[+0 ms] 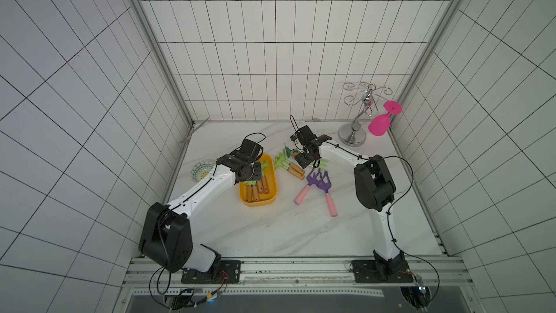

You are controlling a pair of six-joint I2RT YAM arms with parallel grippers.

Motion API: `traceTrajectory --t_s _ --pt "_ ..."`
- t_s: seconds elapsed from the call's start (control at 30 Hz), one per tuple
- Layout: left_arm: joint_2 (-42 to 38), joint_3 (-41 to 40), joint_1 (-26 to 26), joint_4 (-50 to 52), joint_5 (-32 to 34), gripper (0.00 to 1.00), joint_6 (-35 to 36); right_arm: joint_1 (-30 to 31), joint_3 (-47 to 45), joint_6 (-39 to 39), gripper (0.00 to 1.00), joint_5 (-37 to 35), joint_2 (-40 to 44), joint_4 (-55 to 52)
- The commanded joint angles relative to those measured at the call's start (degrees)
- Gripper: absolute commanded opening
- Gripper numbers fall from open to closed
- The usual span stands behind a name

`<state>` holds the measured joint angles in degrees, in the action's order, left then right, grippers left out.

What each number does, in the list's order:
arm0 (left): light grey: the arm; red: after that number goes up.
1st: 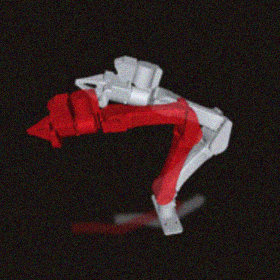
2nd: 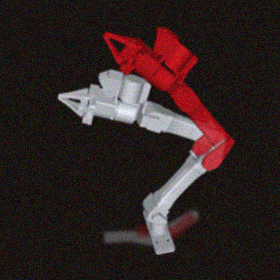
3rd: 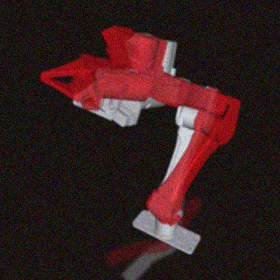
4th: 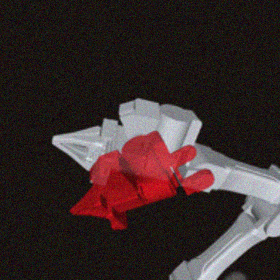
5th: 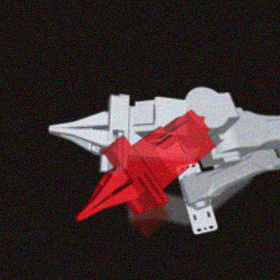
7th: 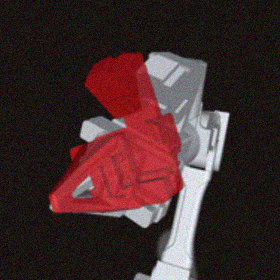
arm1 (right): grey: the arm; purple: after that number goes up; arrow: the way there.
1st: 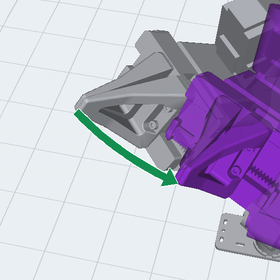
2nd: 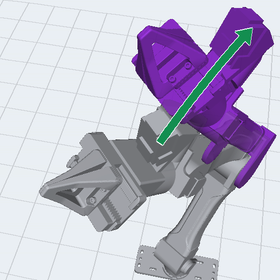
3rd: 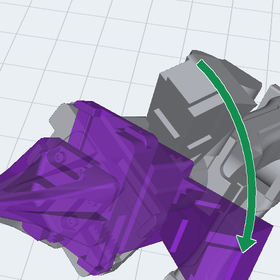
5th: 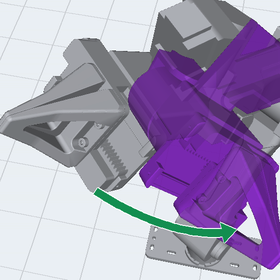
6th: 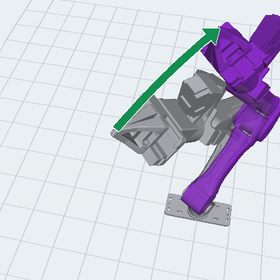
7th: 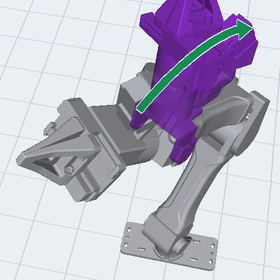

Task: Put the rake into the storage box
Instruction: Adjust the rake at the center of the board, then pick up the rake at the center of the board.

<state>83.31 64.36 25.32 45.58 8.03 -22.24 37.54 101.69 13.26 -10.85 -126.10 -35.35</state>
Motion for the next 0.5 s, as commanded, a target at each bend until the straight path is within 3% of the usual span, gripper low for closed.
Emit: traceTrajectory --t_s 0.0,0.23,0.47 --pt "0.5 -0.4 -0.2 -0.9 -0.6 0.55 0.1 -0.6 5.7 3.3 0.79 1.4 -5.1 -0.3" --pt "0.3 -0.4 -0.3 -0.2 0.4 0.55 0.4 -1.8 9.8 5.6 0.77 6.3 -9.3 2.4" --pt "-0.1 -0.3 -0.4 0.1 0.5 0.55 0.6 -3.4 6.4 7.3 0.60 14.1 -7.8 2.0"
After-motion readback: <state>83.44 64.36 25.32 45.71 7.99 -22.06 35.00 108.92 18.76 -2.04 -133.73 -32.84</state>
